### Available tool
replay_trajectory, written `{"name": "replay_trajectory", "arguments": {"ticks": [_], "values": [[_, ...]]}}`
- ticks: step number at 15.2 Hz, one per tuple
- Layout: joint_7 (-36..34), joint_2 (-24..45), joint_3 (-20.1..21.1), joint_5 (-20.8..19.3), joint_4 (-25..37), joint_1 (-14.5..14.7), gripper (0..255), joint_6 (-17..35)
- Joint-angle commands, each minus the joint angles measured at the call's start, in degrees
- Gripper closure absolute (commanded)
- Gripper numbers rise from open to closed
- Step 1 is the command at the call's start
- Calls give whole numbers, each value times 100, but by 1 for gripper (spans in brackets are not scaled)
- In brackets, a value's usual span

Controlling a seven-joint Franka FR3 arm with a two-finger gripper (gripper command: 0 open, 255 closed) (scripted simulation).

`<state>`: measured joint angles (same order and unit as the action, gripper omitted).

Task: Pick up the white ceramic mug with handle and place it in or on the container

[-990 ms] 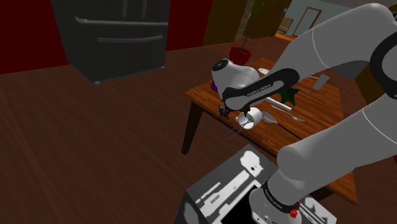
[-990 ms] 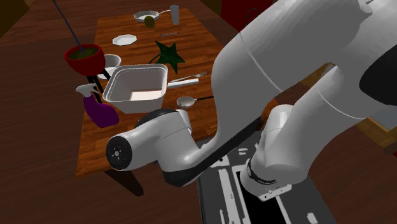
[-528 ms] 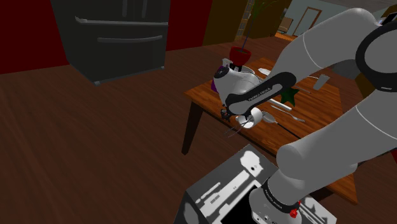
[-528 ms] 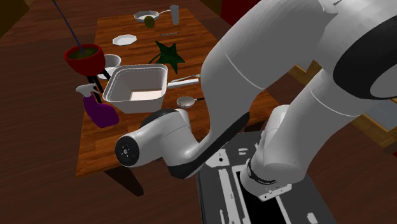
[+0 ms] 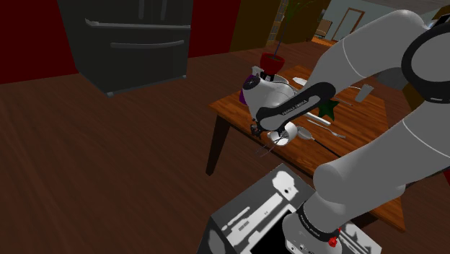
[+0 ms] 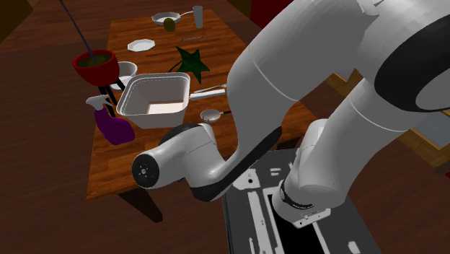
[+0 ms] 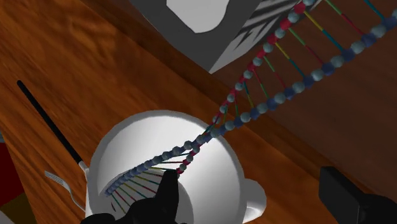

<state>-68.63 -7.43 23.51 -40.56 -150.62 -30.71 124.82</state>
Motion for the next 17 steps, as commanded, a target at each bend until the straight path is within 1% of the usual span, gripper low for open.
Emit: {"name": "replay_trajectory", "arguments": {"ticks": [1,10,17], "values": [[0,1,-2,-1,-1,-1,255,0],[0,0,-1,0,-1,-1,255,0],[562,-547,-50,454,66,106,255,-364]]}}
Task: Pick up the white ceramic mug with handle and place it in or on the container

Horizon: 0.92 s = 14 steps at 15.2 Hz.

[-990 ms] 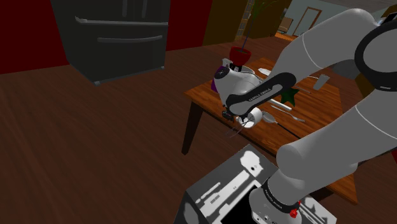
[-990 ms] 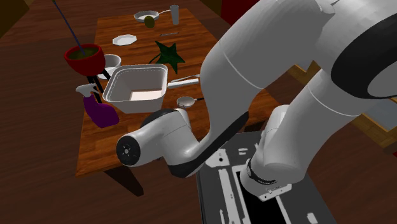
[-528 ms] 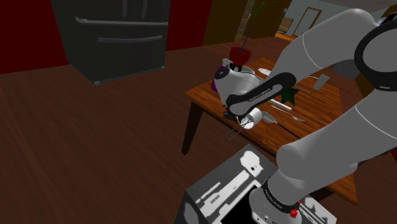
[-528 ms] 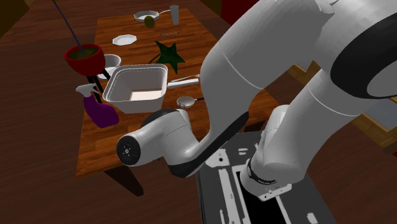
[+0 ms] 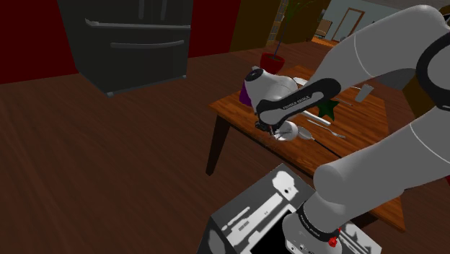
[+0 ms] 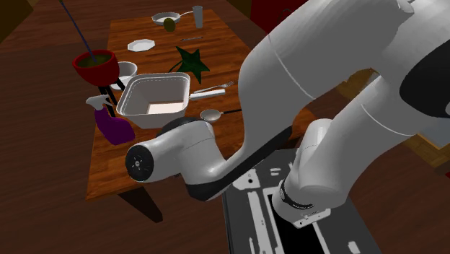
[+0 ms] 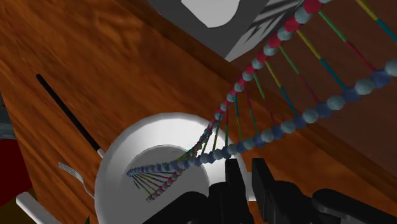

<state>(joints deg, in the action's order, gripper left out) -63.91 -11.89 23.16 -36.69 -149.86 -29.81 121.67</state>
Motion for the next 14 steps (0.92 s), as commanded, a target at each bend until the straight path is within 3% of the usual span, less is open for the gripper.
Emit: {"name": "replay_trajectory", "arguments": {"ticks": [1,14], "values": [[165,-173,-24,123,7,32,255,-106],[999,-934,-161,648,362,202,255,-911]]}}
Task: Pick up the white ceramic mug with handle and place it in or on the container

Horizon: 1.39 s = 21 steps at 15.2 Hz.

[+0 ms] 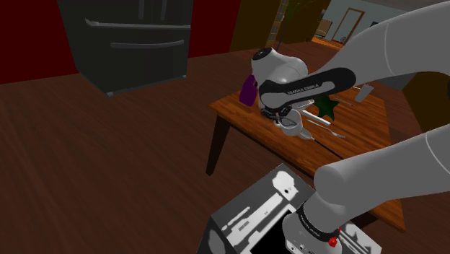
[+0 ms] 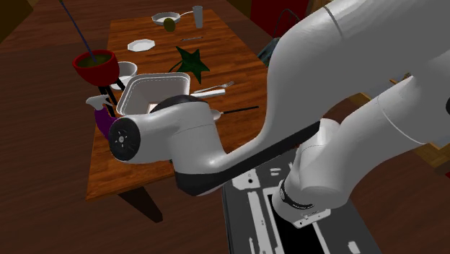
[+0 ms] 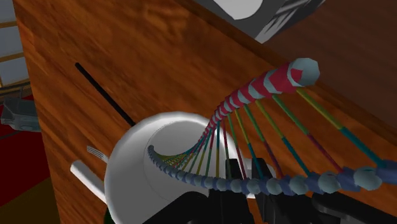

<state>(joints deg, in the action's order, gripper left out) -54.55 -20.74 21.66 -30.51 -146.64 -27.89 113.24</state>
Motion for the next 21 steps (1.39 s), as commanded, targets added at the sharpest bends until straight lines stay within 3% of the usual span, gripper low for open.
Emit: {"name": "replay_trajectory", "arguments": {"ticks": [1,21], "values": [[117,-95,-21,57,78,19,255,-133],[1050,-683,-167,364,1070,98,255,-1415]]}}
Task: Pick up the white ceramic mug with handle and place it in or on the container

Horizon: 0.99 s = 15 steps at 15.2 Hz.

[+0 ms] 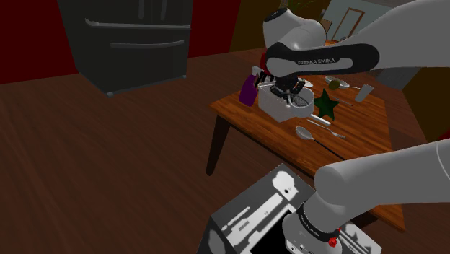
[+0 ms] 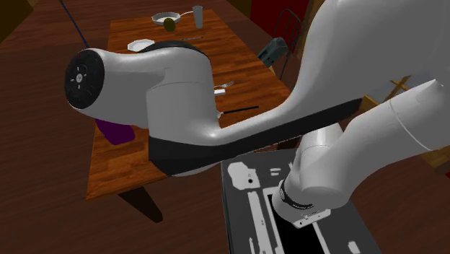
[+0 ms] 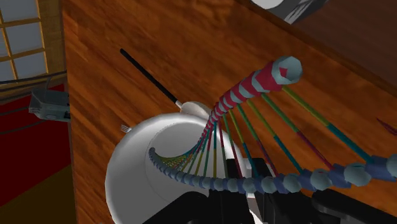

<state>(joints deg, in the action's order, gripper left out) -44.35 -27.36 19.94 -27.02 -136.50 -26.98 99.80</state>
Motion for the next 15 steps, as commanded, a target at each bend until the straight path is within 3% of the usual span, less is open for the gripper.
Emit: {"name": "replay_trajectory", "arguments": {"ticks": [1,15], "values": [[74,122,-56,-82,134,-73,255,29],[646,2434,-722,-1159,1986,-935,255,921]]}}
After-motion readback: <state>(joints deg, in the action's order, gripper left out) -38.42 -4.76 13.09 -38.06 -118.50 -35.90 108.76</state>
